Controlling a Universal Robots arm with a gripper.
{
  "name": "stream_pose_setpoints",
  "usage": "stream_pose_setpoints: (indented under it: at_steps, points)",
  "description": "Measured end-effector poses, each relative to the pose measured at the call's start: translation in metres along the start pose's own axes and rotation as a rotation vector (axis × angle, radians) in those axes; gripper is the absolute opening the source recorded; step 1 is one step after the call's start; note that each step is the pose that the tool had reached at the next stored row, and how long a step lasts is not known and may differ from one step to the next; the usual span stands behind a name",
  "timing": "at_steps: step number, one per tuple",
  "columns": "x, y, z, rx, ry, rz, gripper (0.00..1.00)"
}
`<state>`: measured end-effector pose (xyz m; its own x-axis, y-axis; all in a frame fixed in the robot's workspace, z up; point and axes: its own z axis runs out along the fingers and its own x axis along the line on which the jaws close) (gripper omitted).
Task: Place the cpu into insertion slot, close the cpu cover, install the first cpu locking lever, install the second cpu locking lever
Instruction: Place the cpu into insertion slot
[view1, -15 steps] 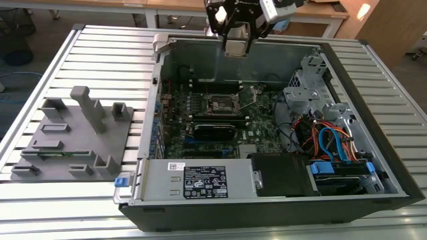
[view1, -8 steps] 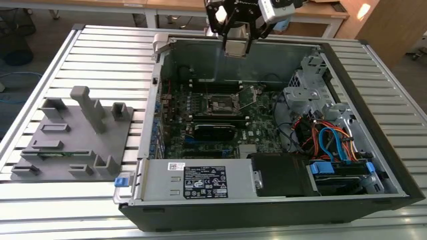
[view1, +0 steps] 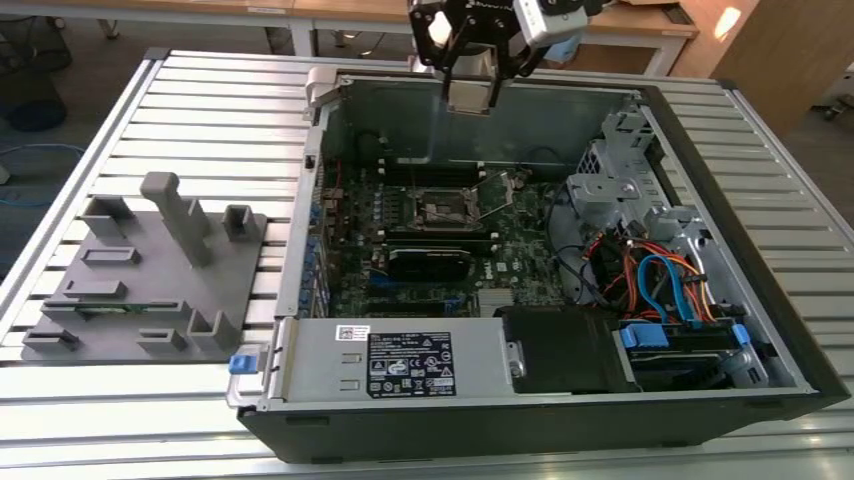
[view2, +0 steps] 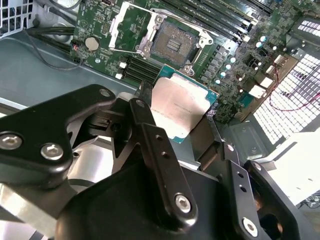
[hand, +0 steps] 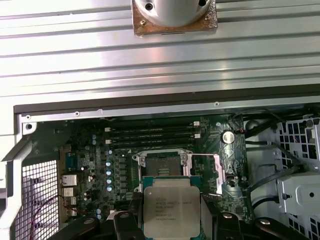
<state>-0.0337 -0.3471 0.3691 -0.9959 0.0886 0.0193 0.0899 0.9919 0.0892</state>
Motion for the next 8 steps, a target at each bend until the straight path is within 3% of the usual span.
stream_pose_setpoints:
  at_steps: [8]
  points:
    - [0.0003,-0.0001,0.0002,-0.0004,-0.0018,0.020,0.54]
